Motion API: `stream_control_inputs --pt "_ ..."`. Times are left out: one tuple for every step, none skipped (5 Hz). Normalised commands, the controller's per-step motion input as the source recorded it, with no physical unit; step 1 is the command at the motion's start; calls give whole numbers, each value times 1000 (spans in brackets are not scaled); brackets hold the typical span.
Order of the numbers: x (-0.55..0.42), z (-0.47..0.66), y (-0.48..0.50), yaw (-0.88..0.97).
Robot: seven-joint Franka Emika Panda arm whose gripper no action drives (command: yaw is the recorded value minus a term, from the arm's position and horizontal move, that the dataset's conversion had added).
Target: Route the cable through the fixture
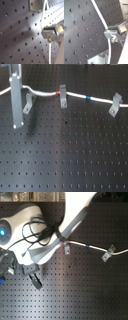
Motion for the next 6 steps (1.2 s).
stream_control_inputs --pt "-307 -139 320 -483" --pt "-129 -324 205 -551" --pt "297 -408 220 -383" --pt "480 -521 195 -97" --pt "396 -716 297 0" --pt "240 -685 279 166"
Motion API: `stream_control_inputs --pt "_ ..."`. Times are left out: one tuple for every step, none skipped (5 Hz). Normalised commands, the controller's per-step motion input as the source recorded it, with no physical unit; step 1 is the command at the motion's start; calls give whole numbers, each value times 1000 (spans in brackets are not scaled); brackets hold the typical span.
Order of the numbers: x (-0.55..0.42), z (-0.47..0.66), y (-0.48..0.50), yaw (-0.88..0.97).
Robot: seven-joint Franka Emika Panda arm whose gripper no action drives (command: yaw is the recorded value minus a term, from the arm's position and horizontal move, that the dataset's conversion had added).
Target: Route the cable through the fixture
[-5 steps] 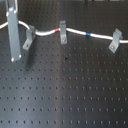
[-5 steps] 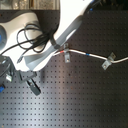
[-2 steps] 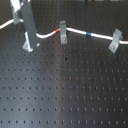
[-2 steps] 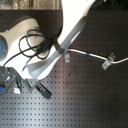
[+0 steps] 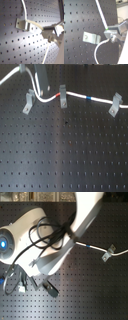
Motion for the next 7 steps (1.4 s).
stream_control_inputs --pt "-88 396 307 637" --pt "-45 494 71 966" --pt "3 463 2 998" --pt "-20 221 -7 1000" --pt "-22 208 -6 1000" --pt "-97 -181 254 666" --pt "-151 19 177 763"
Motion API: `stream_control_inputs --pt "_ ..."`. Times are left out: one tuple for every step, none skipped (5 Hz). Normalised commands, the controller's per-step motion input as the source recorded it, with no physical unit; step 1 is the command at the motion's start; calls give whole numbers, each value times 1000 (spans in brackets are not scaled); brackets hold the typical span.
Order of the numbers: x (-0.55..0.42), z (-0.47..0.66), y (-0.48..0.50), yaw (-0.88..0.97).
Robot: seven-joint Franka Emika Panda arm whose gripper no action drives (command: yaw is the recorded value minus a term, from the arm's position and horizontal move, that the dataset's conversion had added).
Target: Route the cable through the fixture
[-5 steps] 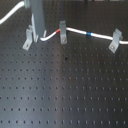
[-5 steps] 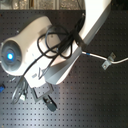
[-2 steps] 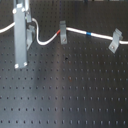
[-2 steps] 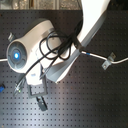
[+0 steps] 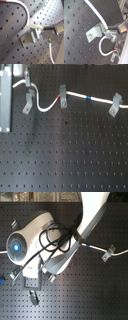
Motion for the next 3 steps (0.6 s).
stream_control_inputs --pt "-13 30 1 1000" --pt "-6 45 1 1000" --pt "-8 54 3 1000"
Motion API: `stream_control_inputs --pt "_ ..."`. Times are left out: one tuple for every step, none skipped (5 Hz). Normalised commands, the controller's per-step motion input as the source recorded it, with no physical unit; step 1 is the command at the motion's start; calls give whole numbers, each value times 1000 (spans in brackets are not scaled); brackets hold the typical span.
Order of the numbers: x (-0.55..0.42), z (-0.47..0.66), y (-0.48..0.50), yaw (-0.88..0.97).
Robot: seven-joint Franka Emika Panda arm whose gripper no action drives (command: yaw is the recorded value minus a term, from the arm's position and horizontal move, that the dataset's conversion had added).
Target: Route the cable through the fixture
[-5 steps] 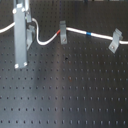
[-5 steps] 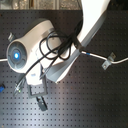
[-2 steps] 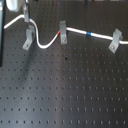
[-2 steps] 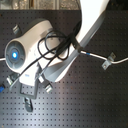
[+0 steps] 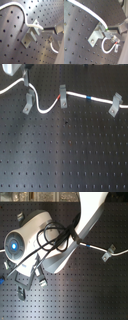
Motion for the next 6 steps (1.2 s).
stream_control_inputs --pt "-12 77 5 999" --pt "-15 94 8 998" --pt "-17 112 12 996" --pt "-25 127 -1 906" --pt "-207 92 -66 623" --pt "-86 2 107 243"
